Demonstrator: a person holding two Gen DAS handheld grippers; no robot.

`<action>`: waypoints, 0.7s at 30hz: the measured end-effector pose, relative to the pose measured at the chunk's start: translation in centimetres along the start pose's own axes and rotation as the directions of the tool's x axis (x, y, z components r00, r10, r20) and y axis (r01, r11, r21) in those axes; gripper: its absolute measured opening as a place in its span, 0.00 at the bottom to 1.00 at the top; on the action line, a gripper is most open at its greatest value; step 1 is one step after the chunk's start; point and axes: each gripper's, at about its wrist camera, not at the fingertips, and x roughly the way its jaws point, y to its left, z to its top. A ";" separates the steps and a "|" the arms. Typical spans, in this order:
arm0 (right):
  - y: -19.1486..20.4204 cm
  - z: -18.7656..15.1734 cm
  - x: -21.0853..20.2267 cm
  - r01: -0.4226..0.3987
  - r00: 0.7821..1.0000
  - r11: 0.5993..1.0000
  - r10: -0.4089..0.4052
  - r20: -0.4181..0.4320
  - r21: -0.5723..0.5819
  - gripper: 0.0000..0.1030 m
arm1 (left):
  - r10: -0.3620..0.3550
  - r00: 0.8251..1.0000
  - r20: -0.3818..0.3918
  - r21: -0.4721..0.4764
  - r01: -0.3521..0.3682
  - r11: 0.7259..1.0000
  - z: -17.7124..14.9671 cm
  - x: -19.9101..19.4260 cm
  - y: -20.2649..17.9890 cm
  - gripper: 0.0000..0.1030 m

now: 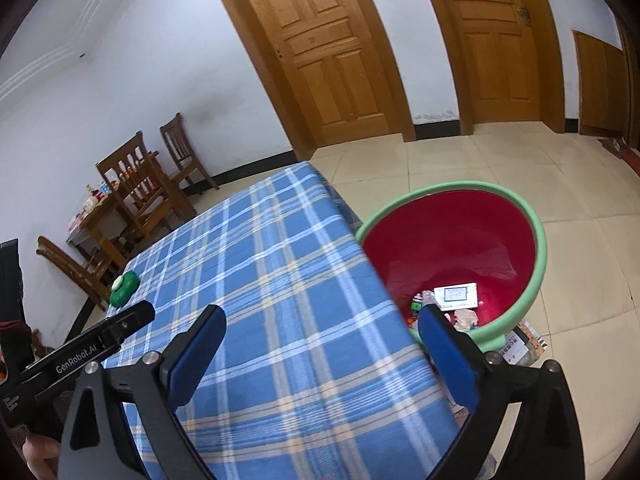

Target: Collect trash

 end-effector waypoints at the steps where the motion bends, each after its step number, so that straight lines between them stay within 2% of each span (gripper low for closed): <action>1: 0.3 -0.1 -0.1 -0.003 1.000 1.000 0.003 0.001 -0.006 0.96 | 0.008 1.000 0.006 -0.005 -0.008 1.000 -0.1 -0.3 0.3 0.86; 6: 1.8 -0.7 -0.7 -0.021 1.000 0.999 0.022 0.014 -0.038 0.98 | 0.067 0.998 0.010 -0.038 -0.066 0.997 -0.8 -1.6 1.9 0.86; 15: 3.4 -1.8 -1.3 -0.031 0.999 0.997 0.033 0.026 -0.066 0.99 | 0.128 0.991 0.026 -0.065 -0.126 0.990 -2.3 -3.1 3.7 0.86; 21: 3.7 -2.4 -1.2 -0.035 0.999 0.997 0.036 0.017 -0.073 0.99 | 0.140 0.990 0.037 -0.058 -0.137 0.989 -2.9 -3.7 4.1 0.86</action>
